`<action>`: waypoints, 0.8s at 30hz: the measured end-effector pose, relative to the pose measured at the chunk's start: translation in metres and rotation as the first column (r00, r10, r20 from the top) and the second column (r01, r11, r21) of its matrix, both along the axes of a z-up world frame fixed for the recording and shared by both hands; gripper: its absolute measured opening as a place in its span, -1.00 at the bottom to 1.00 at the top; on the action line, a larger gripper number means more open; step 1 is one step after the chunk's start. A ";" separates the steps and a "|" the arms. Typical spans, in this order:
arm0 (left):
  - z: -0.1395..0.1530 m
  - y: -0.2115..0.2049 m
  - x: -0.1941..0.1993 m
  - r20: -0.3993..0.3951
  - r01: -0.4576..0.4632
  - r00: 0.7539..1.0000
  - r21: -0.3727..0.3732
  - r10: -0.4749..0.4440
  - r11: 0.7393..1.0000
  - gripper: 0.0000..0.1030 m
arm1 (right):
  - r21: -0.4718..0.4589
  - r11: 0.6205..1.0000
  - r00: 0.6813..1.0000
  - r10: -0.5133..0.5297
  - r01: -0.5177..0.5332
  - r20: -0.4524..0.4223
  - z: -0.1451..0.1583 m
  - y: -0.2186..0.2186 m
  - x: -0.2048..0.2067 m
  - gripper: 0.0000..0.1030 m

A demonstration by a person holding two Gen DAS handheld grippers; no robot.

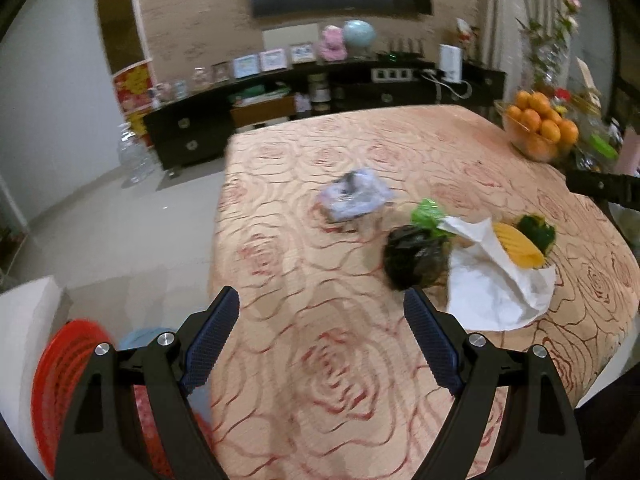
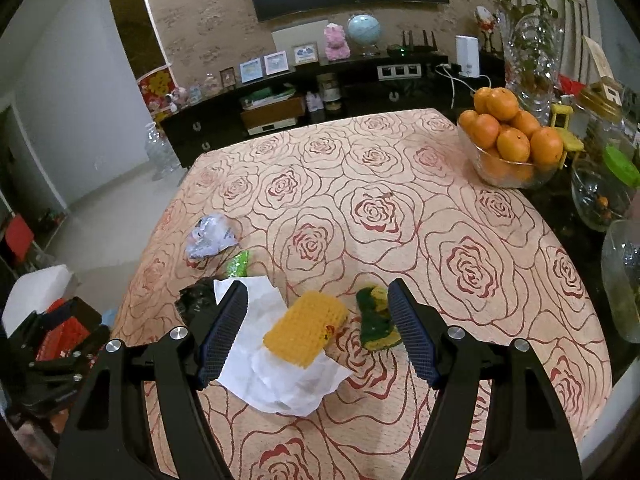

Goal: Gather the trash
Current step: 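Grasp the black plastic bag with the left gripper while the right grasps the yellow foam net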

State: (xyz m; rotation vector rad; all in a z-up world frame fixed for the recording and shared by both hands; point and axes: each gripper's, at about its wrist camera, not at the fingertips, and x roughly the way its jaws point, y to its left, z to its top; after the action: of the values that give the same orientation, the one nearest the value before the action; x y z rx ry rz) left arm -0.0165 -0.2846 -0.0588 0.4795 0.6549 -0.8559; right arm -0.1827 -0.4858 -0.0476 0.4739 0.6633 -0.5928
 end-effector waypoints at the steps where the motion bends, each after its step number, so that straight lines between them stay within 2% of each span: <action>1: -0.002 -0.006 -0.001 -0.001 0.014 1.000 0.008 -0.014 1.000 0.58 | 0.001 1.000 1.000 -0.002 0.002 -0.001 0.000 0.000 -0.001 0.36; 9: -0.031 -0.063 -0.003 -0.027 0.128 0.992 0.052 -0.126 0.990 0.58 | 0.024 0.999 0.999 -0.036 0.037 -0.009 -0.007 -0.011 -0.010 0.36; 16: -0.045 -0.091 0.007 -0.108 0.154 0.983 0.011 -0.152 0.988 0.57 | 0.035 0.999 0.999 -0.033 0.033 -0.017 -0.012 -0.013 -0.011 0.36; 18: -0.049 -0.095 0.007 -0.132 0.160 0.979 0.002 -0.158 0.987 0.46 | 0.037 0.999 0.999 -0.032 0.033 -0.020 -0.014 -0.014 -0.010 0.36; 20: -0.056 -0.099 0.006 -0.153 0.175 0.973 0.013 -0.171 0.985 0.08 | 0.041 0.999 0.999 -0.034 0.035 -0.025 -0.015 -0.016 -0.011 0.36; 22: -0.063 -0.102 0.004 -0.152 0.184 0.972 0.034 -0.177 0.982 -0.16 | 0.048 0.998 0.999 -0.039 0.040 -0.031 -0.019 -0.018 -0.012 0.36; 24: -0.066 -0.101 0.002 -0.156 0.191 0.971 0.034 -0.184 0.981 -0.25 | 0.056 0.997 0.998 -0.044 0.046 -0.036 -0.023 -0.021 -0.013 0.36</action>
State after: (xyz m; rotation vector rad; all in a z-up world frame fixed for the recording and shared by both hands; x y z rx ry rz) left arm -0.0146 -0.3852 -0.1250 0.5300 0.7806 -1.0645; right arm -0.1952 -0.5070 -0.0704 0.5337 0.7059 -0.6276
